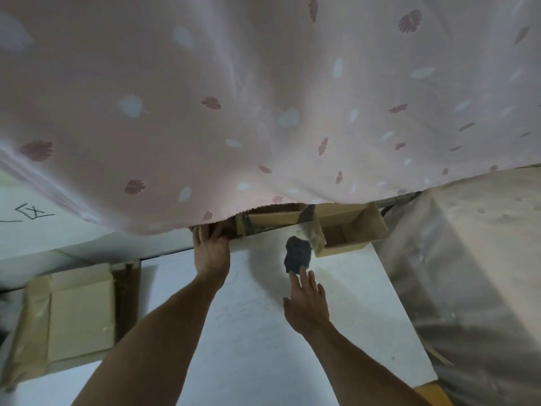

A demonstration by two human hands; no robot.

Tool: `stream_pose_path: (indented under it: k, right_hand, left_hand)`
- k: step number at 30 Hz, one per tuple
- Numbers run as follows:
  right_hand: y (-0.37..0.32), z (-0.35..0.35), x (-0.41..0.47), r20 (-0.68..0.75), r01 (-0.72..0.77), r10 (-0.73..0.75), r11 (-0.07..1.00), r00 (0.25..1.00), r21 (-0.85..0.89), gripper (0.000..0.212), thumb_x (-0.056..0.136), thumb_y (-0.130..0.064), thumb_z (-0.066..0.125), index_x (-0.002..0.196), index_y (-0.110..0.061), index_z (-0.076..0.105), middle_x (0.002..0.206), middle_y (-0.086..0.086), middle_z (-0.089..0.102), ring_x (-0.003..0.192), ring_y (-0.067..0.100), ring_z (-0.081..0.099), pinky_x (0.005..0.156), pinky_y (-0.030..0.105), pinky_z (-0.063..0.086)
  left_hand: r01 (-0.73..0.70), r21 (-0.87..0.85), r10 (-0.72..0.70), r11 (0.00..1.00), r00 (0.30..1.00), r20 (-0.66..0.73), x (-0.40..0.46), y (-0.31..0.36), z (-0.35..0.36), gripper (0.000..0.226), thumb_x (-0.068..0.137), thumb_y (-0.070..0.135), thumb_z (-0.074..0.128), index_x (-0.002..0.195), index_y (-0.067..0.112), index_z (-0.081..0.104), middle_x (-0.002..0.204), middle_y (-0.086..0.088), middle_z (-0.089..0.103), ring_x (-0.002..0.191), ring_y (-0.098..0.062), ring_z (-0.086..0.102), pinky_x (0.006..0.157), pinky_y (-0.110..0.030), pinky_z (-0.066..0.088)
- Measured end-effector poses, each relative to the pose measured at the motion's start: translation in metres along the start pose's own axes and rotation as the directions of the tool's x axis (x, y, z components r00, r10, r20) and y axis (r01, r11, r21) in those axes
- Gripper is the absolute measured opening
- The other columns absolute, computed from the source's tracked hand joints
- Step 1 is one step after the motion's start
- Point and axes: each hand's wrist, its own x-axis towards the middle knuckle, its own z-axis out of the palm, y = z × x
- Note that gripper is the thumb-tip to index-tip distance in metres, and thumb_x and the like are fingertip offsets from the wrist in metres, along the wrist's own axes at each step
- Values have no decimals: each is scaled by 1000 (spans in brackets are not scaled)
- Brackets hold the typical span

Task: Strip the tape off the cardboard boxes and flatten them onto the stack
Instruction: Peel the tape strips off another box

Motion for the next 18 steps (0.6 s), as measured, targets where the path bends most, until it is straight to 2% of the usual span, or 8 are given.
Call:
stream_pose_path:
  k: [5, 9, 15, 18]
  right_hand:
    - [-39, 4, -9, -18, 42, -42, 999, 999, 2, 68, 101, -43, 43, 157, -21, 11, 166, 8, -2, 152, 31, -2, 121, 47, 9]
    - [-73, 12, -28, -20, 55, -55, 998, 998, -9, 71, 101, -47, 40, 157, -22, 5, 166, 6, -6, 152, 31, -3, 122, 45, 7]
    - [-117, 23, -77, -43, 33, -31, 999, 999, 35, 81, 99, -41, 50, 156, -18, -3, 166, 9, 1, 152, 32, 5, 121, 44, 15]
    - [-135, 29, -110, -66, 36, -34, 998, 997, 42, 83, 96, -37, 55, 155, -17, 0, 164, 9, 8, 149, 34, 16, 117, 44, 24]
  left_hand:
    - [-56, -60, 56, 997, 998, 12, -39, 0, -5, 31, 92, 16, 56, 120, 23, 68, 148, 4, 48, 149, -32, 12, 122, -46, 9]
    - [-80, -131, 81, 988, 997, -2, -75, -6, -9, 30, 98, 17, 52, 125, 23, 64, 153, 2, 43, 152, -28, 6, 124, -46, 3]
    - [-122, -171, 129, 978, 991, 36, -152, -25, -9, 36, 98, 21, 51, 133, 26, 57, 156, 1, 37, 152, -29, 4, 122, -47, -6]
    - [-109, -172, 123, 979, 989, 77, -199, -33, -6, 43, 94, 29, 57, 136, 23, 52, 155, 0, 36, 151, -29, 7, 121, -49, -6]
